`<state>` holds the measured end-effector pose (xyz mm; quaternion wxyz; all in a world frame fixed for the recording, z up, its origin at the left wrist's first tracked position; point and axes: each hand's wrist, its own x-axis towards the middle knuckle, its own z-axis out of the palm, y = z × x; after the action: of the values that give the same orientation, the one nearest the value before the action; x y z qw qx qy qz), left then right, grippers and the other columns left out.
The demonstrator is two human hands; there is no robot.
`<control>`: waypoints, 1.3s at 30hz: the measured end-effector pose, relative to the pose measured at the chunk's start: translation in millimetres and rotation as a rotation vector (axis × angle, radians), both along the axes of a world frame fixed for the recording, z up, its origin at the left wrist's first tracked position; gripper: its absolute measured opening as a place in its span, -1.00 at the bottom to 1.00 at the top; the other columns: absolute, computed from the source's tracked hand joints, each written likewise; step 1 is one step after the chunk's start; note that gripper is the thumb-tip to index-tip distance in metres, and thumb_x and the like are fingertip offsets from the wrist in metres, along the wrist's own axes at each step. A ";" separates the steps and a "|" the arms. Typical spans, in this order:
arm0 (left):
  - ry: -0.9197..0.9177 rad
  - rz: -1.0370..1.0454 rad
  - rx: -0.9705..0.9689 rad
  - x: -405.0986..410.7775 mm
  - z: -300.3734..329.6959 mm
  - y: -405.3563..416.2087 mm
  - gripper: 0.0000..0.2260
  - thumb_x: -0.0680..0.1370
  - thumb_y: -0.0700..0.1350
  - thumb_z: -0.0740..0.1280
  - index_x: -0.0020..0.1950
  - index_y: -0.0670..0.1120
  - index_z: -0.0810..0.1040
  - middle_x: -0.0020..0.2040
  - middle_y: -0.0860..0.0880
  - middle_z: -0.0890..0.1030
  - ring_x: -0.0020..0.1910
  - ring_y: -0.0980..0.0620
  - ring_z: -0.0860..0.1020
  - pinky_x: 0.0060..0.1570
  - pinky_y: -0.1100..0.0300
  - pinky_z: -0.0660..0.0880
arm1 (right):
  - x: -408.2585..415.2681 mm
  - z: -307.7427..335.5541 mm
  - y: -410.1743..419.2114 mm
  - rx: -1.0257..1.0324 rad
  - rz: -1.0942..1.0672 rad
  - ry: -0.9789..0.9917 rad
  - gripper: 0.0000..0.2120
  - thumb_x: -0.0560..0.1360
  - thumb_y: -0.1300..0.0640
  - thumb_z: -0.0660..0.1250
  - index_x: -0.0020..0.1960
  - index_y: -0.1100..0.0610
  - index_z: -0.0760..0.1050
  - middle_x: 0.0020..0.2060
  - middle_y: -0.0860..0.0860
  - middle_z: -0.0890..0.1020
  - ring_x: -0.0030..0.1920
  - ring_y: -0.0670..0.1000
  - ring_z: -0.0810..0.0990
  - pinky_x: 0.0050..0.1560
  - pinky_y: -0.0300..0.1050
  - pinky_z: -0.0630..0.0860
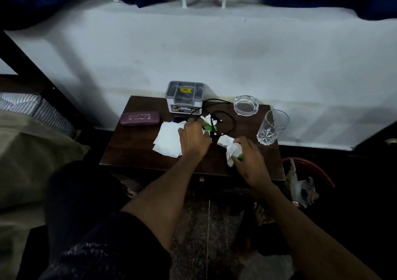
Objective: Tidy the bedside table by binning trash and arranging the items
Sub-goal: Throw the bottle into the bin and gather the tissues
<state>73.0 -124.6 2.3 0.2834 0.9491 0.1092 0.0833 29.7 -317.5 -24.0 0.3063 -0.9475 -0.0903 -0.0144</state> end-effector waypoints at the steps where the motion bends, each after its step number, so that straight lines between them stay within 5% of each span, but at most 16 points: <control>1: 0.003 -0.036 0.045 10.0 4.7 1.5 -0.67 0.53 -0.20 0.42 0.30 -0.05 0.65 0.21 -0.14 0.62 0.27 -0.20 0.59 0.30 -0.09 0.39 | 0.6 1.3 -3.7 0.039 -0.017 -0.019 -0.53 0.45 0.21 0.46 0.31 0.04 0.43 0.18 0.05 0.57 0.17 0.17 0.57 0.12 0.04 0.51; 6: 0.090 -0.190 0.240 48.7 16.1 2.9 -0.74 0.56 -0.17 0.37 0.25 -0.11 0.59 0.17 -0.18 0.69 0.24 -0.25 0.62 0.36 -0.06 0.36 | 6.2 11.3 -11.6 0.201 -0.125 -0.143 -0.49 0.46 0.31 0.38 0.40 0.13 0.42 0.26 0.04 0.61 0.25 0.11 0.60 0.28 -0.01 0.52; 13: 0.171 -0.217 0.247 66.0 -2.6 -4.1 -0.76 0.64 -0.07 0.35 0.22 -0.18 0.58 0.24 -0.24 0.65 0.29 -0.30 0.60 0.27 -0.07 0.46 | 25.2 7.3 -1.9 0.190 -0.082 -0.134 -0.67 0.54 0.19 0.38 0.30 0.13 0.50 0.13 0.05 0.63 0.13 0.05 0.60 0.10 -0.27 0.35; 19: 0.185 -0.158 0.129 70.1 -7.6 -5.5 -0.85 0.57 -0.20 0.35 0.11 -0.21 0.57 0.19 -0.26 0.66 0.24 -0.33 0.62 0.13 -0.08 0.54 | 32.3 -7.5 7.3 0.030 0.021 0.009 -0.71 0.55 0.11 0.41 0.24 0.16 0.56 0.33 0.11 0.57 0.34 0.19 0.55 0.32 0.11 0.50; 27: 0.221 -0.129 0.165 64.1 -10.8 2.8 -0.75 0.49 -0.25 0.38 0.16 -0.19 0.54 0.21 -0.22 0.63 0.22 -0.32 0.62 0.06 -0.05 0.55 | 26.3 -12.1 17.6 -0.112 -0.039 0.032 -0.71 0.52 0.06 0.43 0.20 0.11 0.54 0.15 0.08 0.57 0.18 0.18 0.54 0.16 0.10 0.51; 30: 0.197 -0.097 0.116 61.4 -12.6 3.7 -0.80 0.49 -0.28 0.37 0.11 -0.19 0.54 0.18 -0.21 0.64 0.20 -0.32 0.63 0.00 -0.01 0.49 | 19.9 -11.8 10.1 -0.044 -0.049 0.035 -0.74 0.47 0.15 0.45 0.13 0.13 0.54 0.08 0.09 0.54 0.07 0.21 0.60 0.07 0.15 0.56; 34: 0.121 -0.025 0.074 58.9 -4.6 5.9 -0.83 0.50 -0.26 0.38 0.08 -0.18 0.57 0.10 -0.21 0.68 0.13 -0.32 0.66 -0.07 0.01 0.46 | 9.8 -10.3 -3.9 0.089 -0.050 0.009 -0.64 0.41 0.22 0.41 0.16 0.03 0.45 0.06 -0.03 0.50 0.03 0.07 0.58 -0.07 -0.04 0.47; 39: -0.069 0.025 0.112 50.3 22.1 8.0 -0.85 0.48 -0.23 0.34 0.05 -0.18 0.55 -0.09 -0.21 0.70 -0.04 -0.32 0.69 -0.17 0.03 0.47 | 9.0 -2.7 -10.7 0.151 -0.070 -0.013 -0.49 0.43 0.24 0.46 0.35 0.09 0.44 0.19 -0.01 0.58 0.15 -0.02 0.57 0.09 -0.19 0.39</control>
<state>123.3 -116.7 24.5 0.2324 0.9586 0.1063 0.1255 38.6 -328.1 -26.7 0.3754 -0.9243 -0.0578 -0.0382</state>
